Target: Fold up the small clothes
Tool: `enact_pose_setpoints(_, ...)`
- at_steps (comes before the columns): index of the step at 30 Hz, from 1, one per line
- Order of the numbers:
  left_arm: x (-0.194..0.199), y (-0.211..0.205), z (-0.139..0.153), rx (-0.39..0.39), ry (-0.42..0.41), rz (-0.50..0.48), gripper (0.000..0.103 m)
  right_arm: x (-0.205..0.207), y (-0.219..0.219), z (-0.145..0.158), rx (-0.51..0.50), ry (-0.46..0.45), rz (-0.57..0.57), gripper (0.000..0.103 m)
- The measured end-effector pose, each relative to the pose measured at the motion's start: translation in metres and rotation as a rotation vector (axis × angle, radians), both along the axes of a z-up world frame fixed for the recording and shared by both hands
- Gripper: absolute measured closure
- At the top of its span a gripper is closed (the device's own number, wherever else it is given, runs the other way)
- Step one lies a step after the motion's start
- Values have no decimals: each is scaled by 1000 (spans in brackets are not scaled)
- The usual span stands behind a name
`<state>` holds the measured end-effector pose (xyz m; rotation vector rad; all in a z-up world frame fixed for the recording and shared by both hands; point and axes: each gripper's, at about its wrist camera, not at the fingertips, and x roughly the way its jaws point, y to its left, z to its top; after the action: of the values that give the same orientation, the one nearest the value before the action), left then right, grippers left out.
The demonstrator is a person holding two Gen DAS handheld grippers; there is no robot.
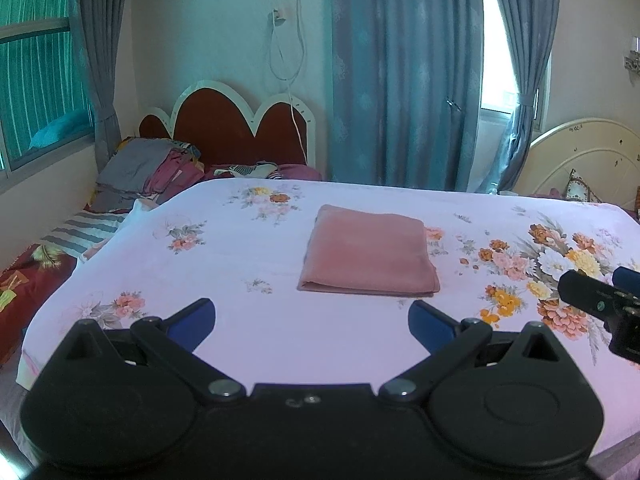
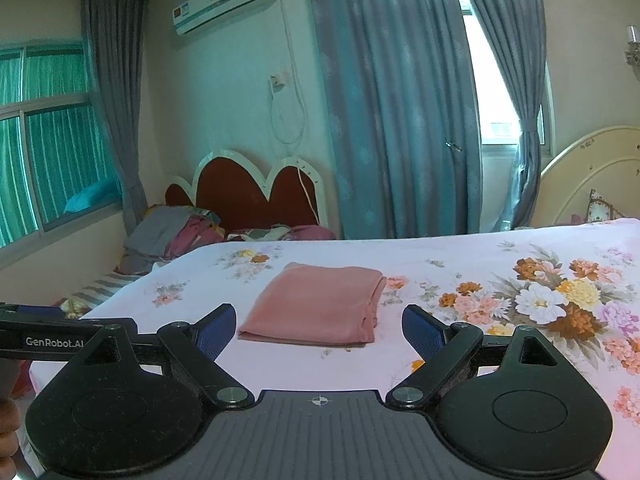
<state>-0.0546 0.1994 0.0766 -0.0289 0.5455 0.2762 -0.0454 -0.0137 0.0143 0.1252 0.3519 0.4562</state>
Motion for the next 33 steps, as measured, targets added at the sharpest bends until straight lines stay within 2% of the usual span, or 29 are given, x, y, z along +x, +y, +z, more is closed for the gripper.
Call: enact_pose_setpoints(33,0,0,0,9,-4,1,0,4,7,-1,1,9,15,14)
